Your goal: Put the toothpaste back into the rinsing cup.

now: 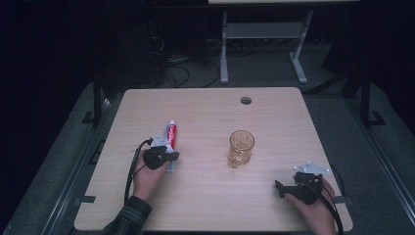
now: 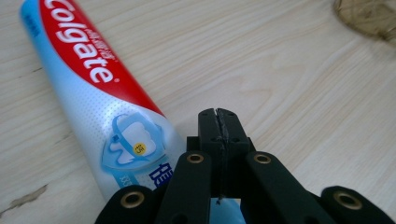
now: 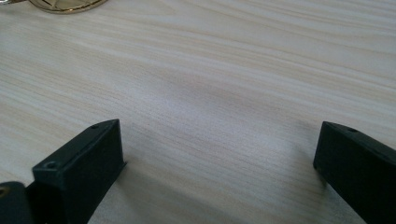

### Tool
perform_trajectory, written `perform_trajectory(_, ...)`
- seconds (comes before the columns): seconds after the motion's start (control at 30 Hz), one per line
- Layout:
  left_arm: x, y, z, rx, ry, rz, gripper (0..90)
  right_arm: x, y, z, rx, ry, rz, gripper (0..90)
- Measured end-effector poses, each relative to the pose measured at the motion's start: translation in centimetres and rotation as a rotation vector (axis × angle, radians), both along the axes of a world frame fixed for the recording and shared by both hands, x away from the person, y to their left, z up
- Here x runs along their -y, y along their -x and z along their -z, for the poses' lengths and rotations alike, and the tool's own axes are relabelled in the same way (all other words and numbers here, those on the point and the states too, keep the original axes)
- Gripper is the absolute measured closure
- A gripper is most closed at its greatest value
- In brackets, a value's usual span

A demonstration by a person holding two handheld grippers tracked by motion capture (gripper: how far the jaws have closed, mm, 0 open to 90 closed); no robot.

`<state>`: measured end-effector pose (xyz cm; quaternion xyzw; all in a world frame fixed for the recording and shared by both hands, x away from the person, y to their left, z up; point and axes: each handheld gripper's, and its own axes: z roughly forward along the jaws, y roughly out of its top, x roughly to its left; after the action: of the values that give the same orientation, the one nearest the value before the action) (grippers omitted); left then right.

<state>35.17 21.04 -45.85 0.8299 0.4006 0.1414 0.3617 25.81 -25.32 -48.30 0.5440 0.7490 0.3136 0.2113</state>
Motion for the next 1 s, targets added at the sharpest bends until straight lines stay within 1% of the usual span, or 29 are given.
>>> perform_trajectory(0.03,0.0,0.0,0.0,0.000,0.000,0.000,90.0,0.0,0.0,0.0,0.000,0.000,0.000,0.8)
perform_trajectory(0.07,-0.2,0.0,0.1,-0.003,-0.010,-0.006,90.0,0.0,0.0,0.0,0.000,0.000,0.000,0.8)
perform_trajectory(0.33,-1.2,0.0,0.0,-0.003,-0.006,-0.029,90.0,0.0,0.0,0.0,0.001,0.000,-0.001,0.8)
perform_trajectory(0.47,-2.3,0.0,-0.1,-0.001,-0.026,-0.051,90.0,0.0,0.0,0.0,0.001,0.000,-0.001,0.8)
perform_trajectory(0.53,-2.5,0.0,-0.1,-0.001,-0.026,-0.056,90.0,0.0,-0.1,0.0,0.001,0.000,-0.001,0.8)
perform_trajectory(0.57,-3.1,0.0,-0.1,-0.002,-0.033,-0.067,90.0,0.0,-0.1,0.0,0.001,-0.001,-0.002,0.8)
perform_trajectory(0.6,-3.1,0.0,-0.1,-0.002,-0.033,-0.067,90.0,0.0,-0.1,0.0,0.001,-0.001,-0.002,0.8)
perform_trajectory(0.63,-3.5,0.0,0.0,-0.007,-0.034,-0.079,90.0,-0.1,-0.1,0.0,-0.001,-0.002,-0.002,0.8)
perform_trajectory(0.67,-3.5,0.0,0.0,-0.007,-0.034,-0.079,90.0,-0.1,-0.1,0.0,-0.001,-0.002,-0.002,0.8)
perform_trajectory(0.73,-4.2,0.0,0.0,-0.011,-0.037,-0.090,90.0,-0.1,-0.1,0.0,-0.001,-0.003,-0.002,0.8)
perform_trajectory(0.87,-4.7,0.0,-0.1,-0.009,-0.047,-0.102,90.0,-0.1,-0.1,0.0,-0.002,-0.003,-0.002,0.8)
perform_trajectory(0.9,-5.1,0.0,-0.2,-0.006,-0.046,-0.115,90.0,-0.1,-0.1,0.0,-0.002,-0.003,-0.003,0.8)
perform_trajectory(1.0,-5.5,-0.1,-0.2,-0.005,-0.050,-0.126,90.0,-0.1,-0.1,0.0,-0.001,-0.003,-0.003,0.8)
